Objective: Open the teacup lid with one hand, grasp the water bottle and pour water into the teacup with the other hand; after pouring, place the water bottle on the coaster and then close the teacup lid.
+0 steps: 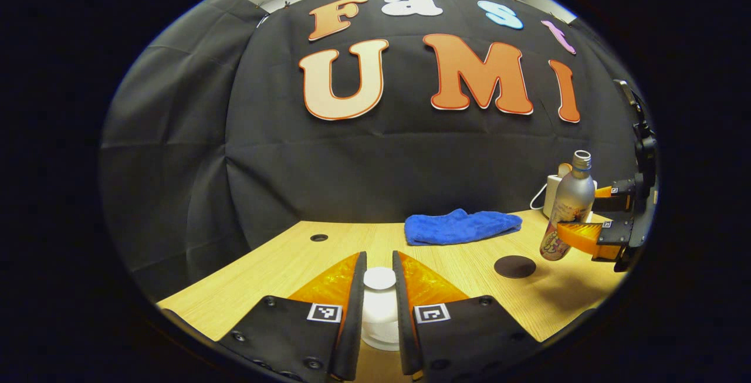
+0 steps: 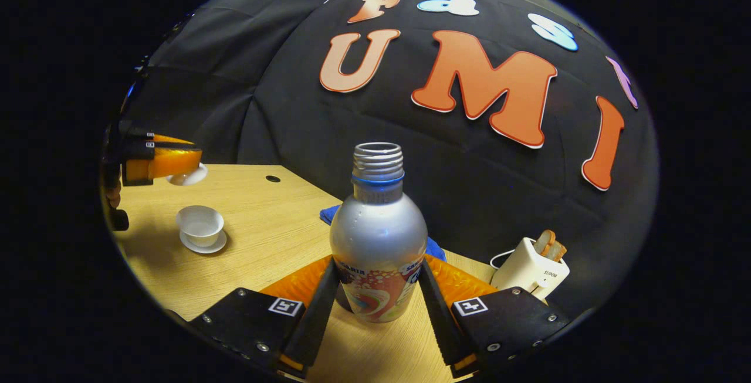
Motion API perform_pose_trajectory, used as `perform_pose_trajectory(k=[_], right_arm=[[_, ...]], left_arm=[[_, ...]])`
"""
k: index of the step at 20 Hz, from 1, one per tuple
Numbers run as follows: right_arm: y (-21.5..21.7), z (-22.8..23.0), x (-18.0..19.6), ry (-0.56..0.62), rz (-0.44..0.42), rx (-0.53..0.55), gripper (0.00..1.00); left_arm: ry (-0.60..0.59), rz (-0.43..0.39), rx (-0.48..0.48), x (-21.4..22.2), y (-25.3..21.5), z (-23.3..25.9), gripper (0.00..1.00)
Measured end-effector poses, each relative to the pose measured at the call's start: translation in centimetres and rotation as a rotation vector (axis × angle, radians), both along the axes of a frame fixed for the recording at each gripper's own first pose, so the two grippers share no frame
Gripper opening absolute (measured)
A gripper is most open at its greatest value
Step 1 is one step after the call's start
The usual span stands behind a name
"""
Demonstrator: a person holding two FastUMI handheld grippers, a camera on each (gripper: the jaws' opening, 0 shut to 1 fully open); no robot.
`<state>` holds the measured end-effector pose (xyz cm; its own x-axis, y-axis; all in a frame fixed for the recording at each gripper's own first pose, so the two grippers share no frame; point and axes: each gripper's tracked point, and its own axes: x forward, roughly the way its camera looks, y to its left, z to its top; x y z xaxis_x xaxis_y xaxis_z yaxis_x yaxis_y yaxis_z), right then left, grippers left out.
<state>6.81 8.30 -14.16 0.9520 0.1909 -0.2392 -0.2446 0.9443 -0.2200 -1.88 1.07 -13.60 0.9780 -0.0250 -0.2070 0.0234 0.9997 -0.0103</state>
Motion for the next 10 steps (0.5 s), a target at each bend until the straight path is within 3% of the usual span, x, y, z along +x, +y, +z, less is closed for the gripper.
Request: perform_pose_trajectory(k=[10], right_arm=[[-2.1,-0.1,0.4,0.018,-0.034,0.113,0.79]], left_arm=[[0.115,-0.021,-0.017,0.3,-1.5,-4.8,0.31]])
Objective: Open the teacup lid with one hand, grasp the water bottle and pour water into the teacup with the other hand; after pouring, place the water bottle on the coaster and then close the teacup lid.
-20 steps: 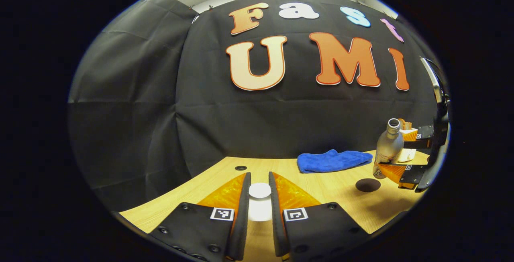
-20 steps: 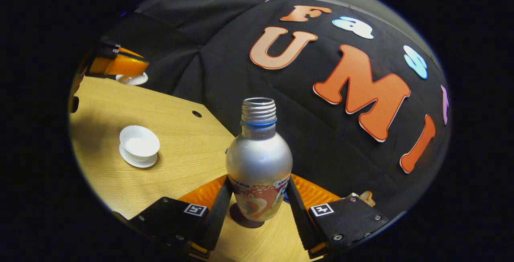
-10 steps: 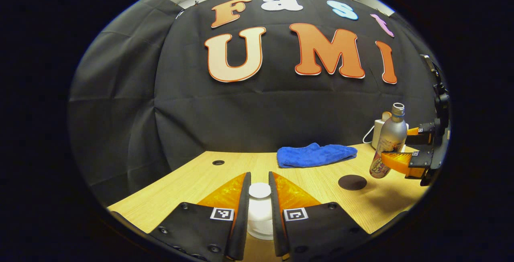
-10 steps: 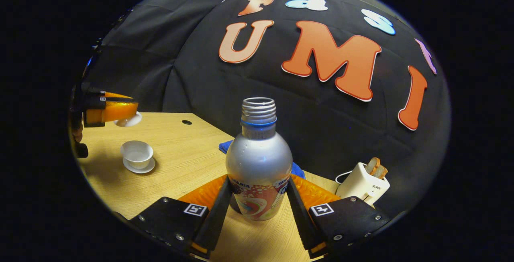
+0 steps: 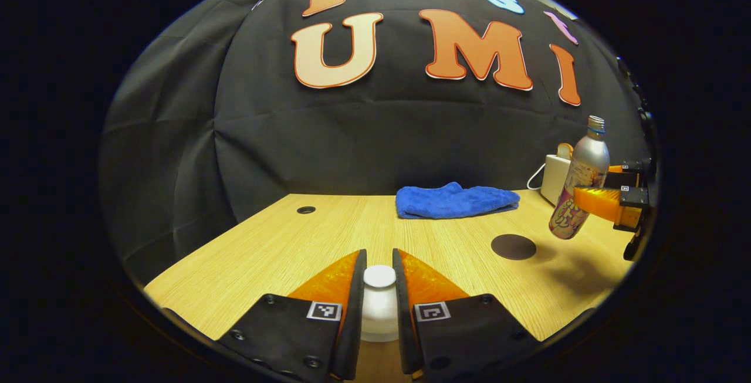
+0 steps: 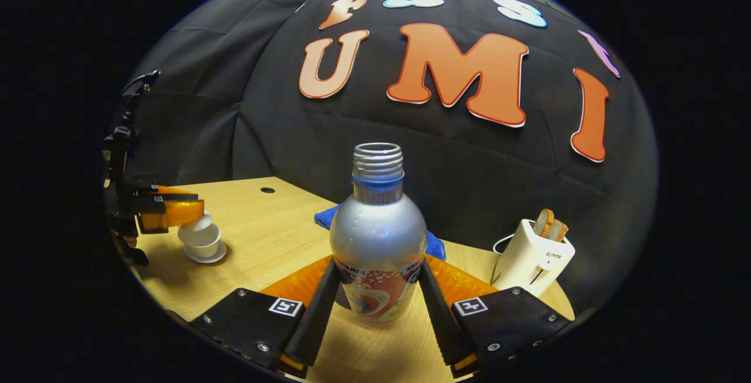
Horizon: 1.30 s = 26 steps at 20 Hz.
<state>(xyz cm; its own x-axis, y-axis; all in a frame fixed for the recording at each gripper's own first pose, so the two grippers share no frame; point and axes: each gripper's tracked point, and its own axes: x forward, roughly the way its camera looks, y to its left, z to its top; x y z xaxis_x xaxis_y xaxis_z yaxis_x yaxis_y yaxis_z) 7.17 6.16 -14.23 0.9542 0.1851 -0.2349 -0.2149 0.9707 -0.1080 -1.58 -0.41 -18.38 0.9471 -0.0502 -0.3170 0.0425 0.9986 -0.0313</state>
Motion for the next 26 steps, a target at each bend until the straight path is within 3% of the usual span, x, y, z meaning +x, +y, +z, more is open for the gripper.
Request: perform_pose_trajectory(k=[9,14,26], right_arm=[[-0.8,-3.7,4.9,0.067,-0.069,0.164,0.78],[0.7,-5.4,7.4,0.102,-0.055,0.239,0.78],[2.3,-7.4,9.2,0.158,-0.045,0.192,0.78]], left_arm=[[0.010,-0.012,-0.008,0.1,-0.6,-0.3,0.31],[0.017,-0.010,-0.006,0.2,-0.6,-0.5,0.31],[0.045,-0.007,-0.013,0.2,-0.6,-1.7,0.31]])
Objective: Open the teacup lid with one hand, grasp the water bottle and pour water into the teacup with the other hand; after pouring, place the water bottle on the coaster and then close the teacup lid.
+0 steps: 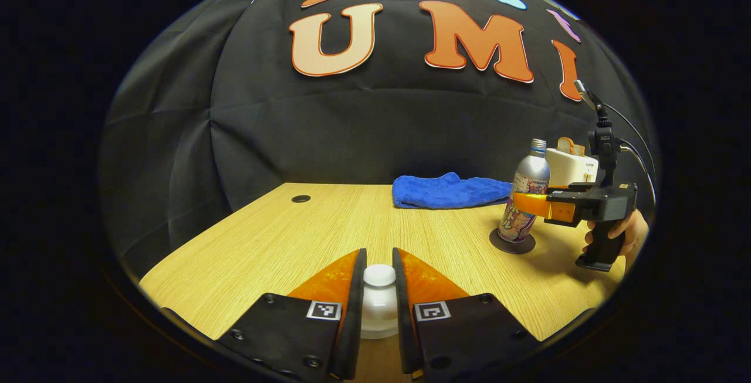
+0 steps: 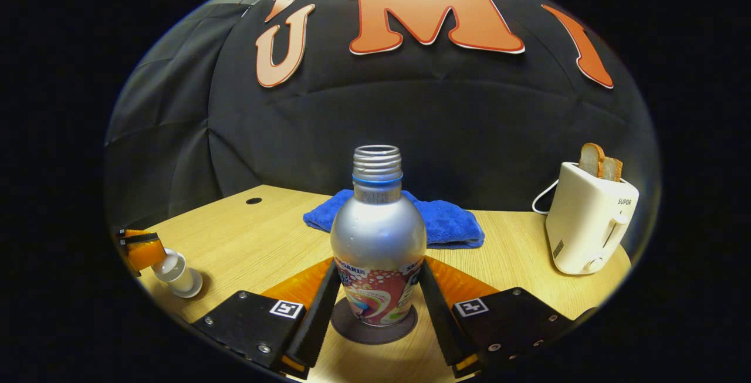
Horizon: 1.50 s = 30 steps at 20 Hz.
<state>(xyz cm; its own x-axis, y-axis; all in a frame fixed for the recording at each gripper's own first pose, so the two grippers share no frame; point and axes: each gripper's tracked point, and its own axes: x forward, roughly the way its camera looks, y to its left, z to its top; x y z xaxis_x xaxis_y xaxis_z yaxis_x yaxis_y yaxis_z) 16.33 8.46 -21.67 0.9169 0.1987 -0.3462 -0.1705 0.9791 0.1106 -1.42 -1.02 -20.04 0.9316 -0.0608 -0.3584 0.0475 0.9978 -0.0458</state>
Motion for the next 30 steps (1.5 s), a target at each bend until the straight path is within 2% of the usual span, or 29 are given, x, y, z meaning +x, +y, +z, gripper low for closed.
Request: perform_pose_trajectory(k=[3,4,5,8,9,12,21,23,27,28,30], right_arm=[[0.3,-1.3,-0.2,0.043,0.008,0.003,0.80],[0.3,-1.4,-0.3,0.051,0.008,0.009,0.81],[0.2,-1.6,-0.2,0.056,0.005,0.015,0.77],[-0.1,-1.7,-0.4,0.066,0.001,0.006,0.84],[-0.2,-1.7,-0.5,0.071,0.006,-0.006,0.87],[-0.9,-1.5,-1.7,0.081,0.014,-0.042,0.96],[-3.1,1.6,-5.7,0.014,0.005,-0.081,0.96],[-3.7,2.6,-6.4,-0.015,-0.002,-0.090,0.97],[-4.9,4.4,-7.6,-0.074,-0.027,-0.103,0.96],[-5.1,4.7,-7.9,-0.084,-0.033,-0.106,1.00],[-5.6,5.6,-8.5,-0.104,-0.045,-0.104,0.96]], left_arm=[[0.006,0.000,0.007,0.1,0.1,-0.3,0.31],[0.015,-0.001,0.007,0.0,0.0,-0.6,0.34],[0.022,0.000,0.002,0.0,0.1,-0.7,0.31],[0.026,0.003,-0.005,0.2,0.1,-0.9,0.31],[0.029,0.004,-0.005,0.2,0.1,-1.1,0.29],[0.032,0.009,-0.013,0.1,0.2,-1.6,0.31],[0.002,0.011,0.022,0.1,0.2,-1.3,0.36],[-0.027,0.018,0.013,0.4,0.1,-0.7,0.41],[-0.102,0.031,0.007,0.9,-0.2,1.6,0.70],[-0.120,0.026,0.005,0.9,-0.4,2.3,0.70],[-0.151,0.020,0.002,0.7,-0.8,3.5,0.73]])
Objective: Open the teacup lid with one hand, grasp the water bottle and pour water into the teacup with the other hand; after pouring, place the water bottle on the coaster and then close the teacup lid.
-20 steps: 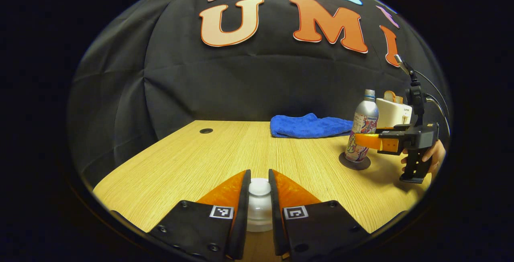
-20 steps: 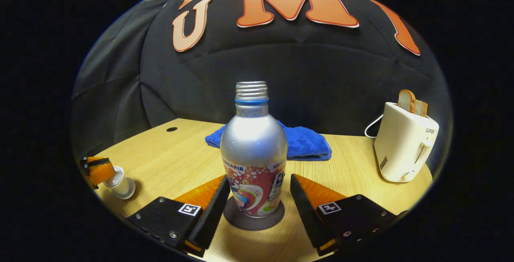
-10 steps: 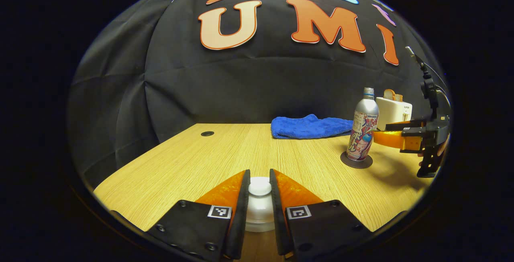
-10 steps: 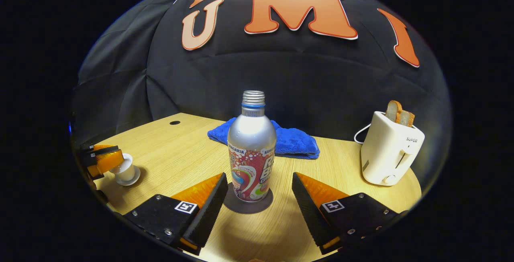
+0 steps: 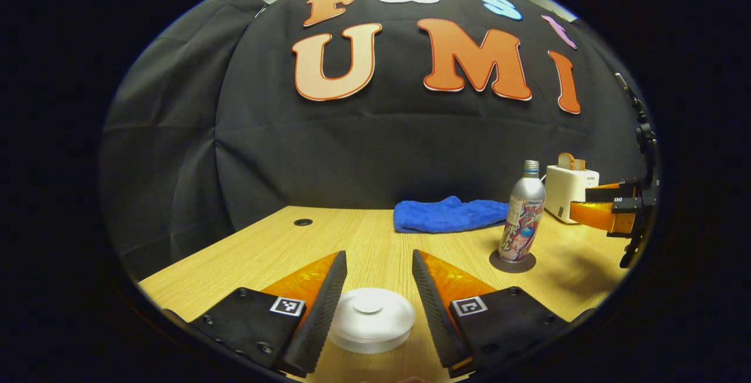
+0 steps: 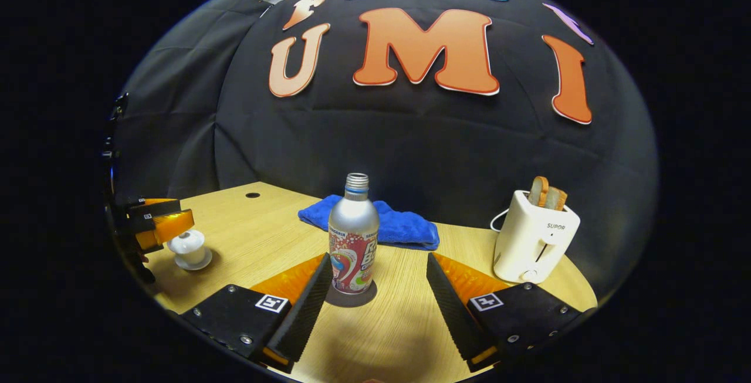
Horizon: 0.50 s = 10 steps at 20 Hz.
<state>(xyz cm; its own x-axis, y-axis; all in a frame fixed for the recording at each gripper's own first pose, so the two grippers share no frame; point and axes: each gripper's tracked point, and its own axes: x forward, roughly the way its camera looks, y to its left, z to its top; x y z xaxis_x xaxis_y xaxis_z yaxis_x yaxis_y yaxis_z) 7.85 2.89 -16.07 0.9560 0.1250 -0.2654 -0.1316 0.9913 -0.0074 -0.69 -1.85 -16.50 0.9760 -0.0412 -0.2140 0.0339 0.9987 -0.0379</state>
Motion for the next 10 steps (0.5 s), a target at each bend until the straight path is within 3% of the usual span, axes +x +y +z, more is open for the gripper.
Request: perform_pose_trajectory(k=[3,10], right_arm=[[-0.7,2.0,-1.1,-0.042,-0.018,0.005,0.96],[-2.2,6.7,-3.6,-0.161,-0.053,-0.021,0.96]], left_arm=[[-0.055,-0.002,-0.006,0.0,-0.3,2.3,0.90],[-0.145,-0.006,-0.011,-0.3,-0.6,7.8,0.95]])
